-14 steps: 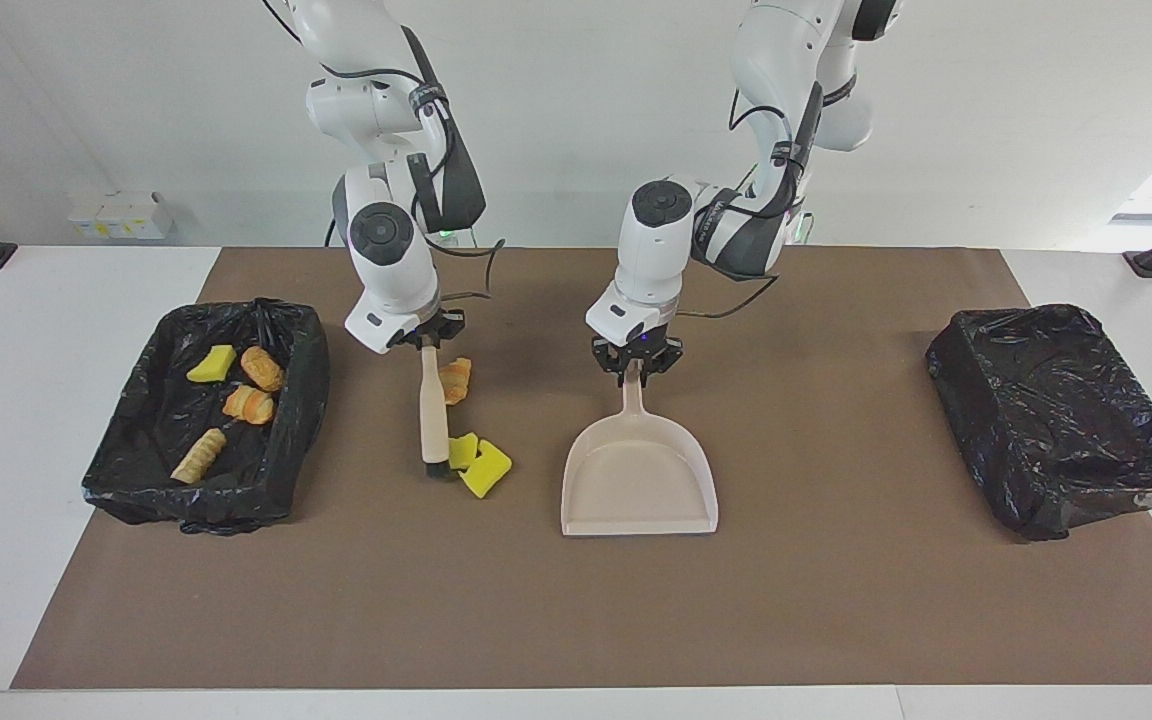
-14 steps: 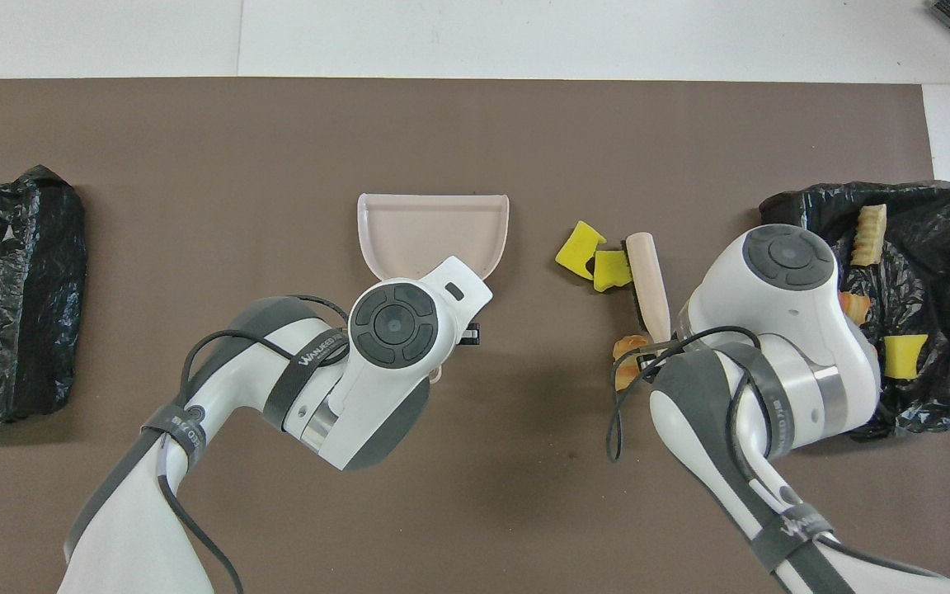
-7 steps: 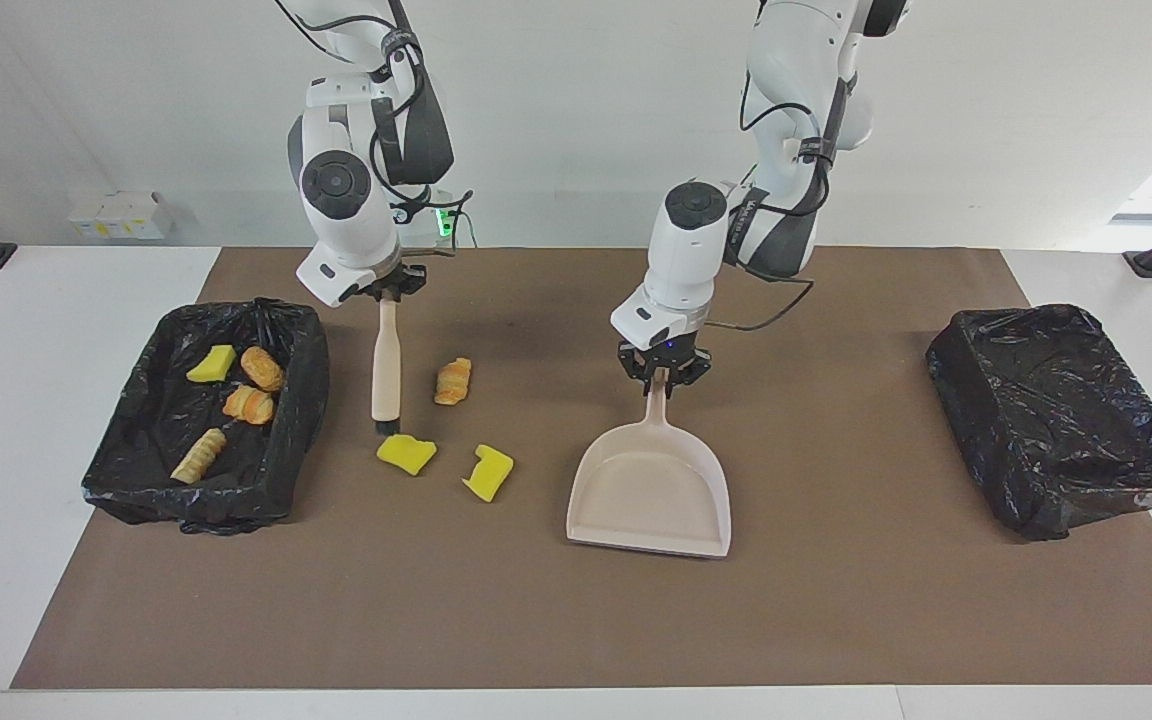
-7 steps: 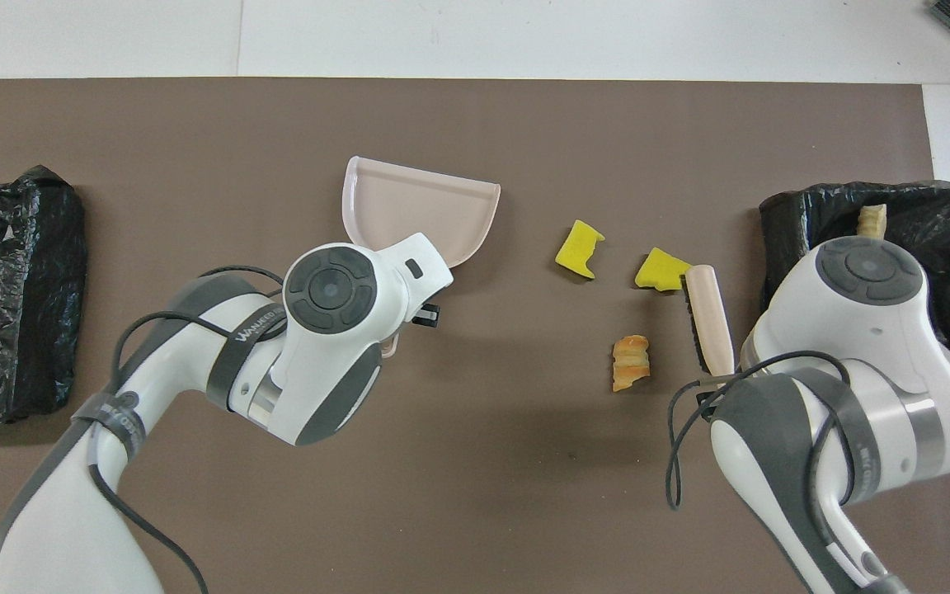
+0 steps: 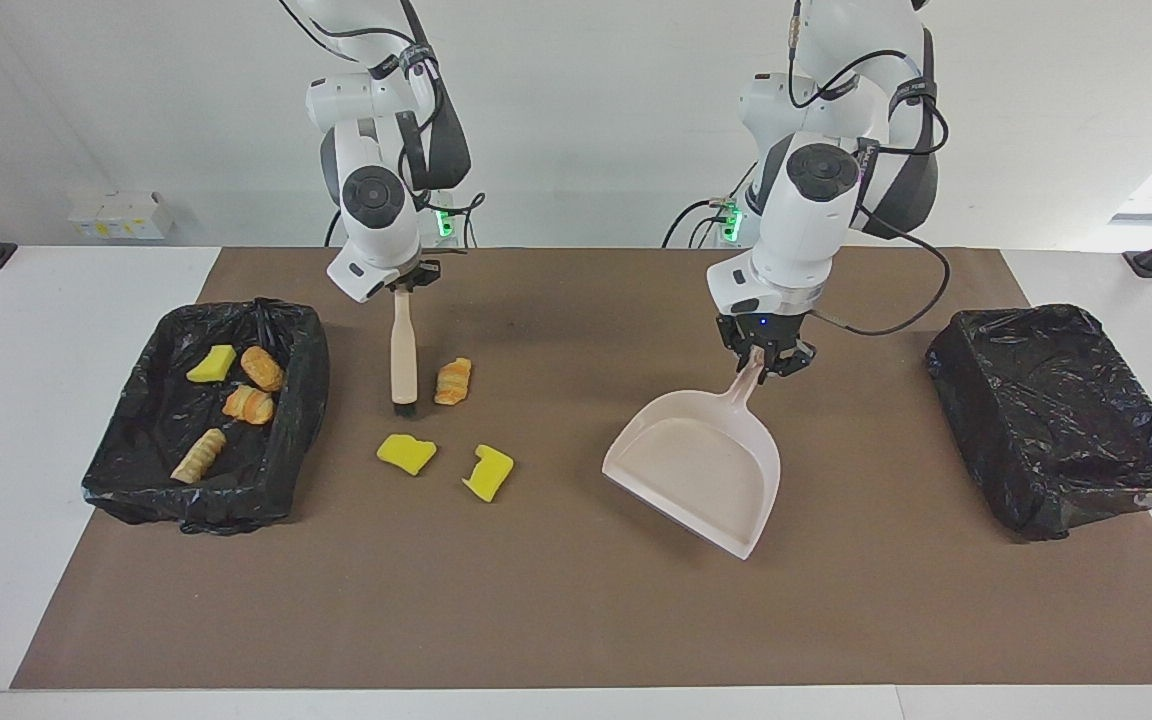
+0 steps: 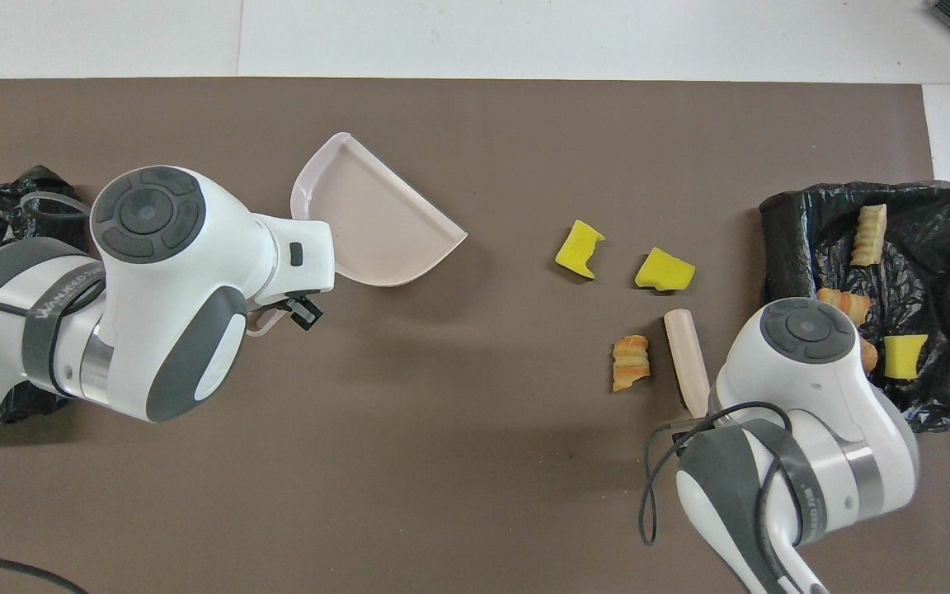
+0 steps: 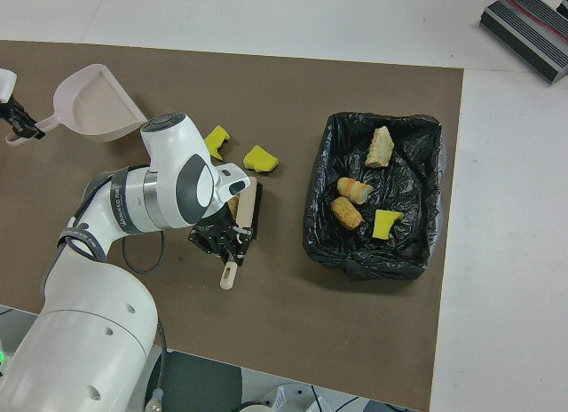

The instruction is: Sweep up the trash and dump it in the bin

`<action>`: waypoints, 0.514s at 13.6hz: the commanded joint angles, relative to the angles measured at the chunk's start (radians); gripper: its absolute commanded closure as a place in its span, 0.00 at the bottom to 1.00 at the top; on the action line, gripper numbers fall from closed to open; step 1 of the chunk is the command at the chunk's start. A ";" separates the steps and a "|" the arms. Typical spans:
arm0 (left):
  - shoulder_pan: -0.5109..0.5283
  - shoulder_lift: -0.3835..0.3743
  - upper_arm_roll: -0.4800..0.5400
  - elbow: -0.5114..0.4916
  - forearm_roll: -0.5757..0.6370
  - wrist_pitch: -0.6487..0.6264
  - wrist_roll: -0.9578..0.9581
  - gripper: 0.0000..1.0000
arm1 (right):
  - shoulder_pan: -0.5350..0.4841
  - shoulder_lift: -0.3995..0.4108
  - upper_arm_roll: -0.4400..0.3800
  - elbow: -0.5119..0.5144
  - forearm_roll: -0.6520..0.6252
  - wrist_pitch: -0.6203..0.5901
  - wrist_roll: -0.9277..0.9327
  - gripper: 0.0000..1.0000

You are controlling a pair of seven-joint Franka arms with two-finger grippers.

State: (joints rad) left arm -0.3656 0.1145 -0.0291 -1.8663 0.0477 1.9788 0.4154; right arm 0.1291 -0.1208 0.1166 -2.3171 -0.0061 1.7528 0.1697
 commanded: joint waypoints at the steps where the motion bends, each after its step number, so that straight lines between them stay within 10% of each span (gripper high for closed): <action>1: 0.028 -0.032 -0.011 -0.052 0.014 -0.008 0.229 1.00 | -0.003 0.031 0.005 -0.013 0.124 0.055 0.014 1.00; 7: -0.007 -0.065 -0.014 -0.194 0.052 0.043 0.543 1.00 | 0.063 0.131 0.005 0.083 0.371 0.125 0.019 1.00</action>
State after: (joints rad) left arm -0.3490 0.1081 -0.0421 -1.9756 0.0560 1.9858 0.9273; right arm 0.1956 -0.0440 0.1185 -2.2929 0.2746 1.8694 0.1836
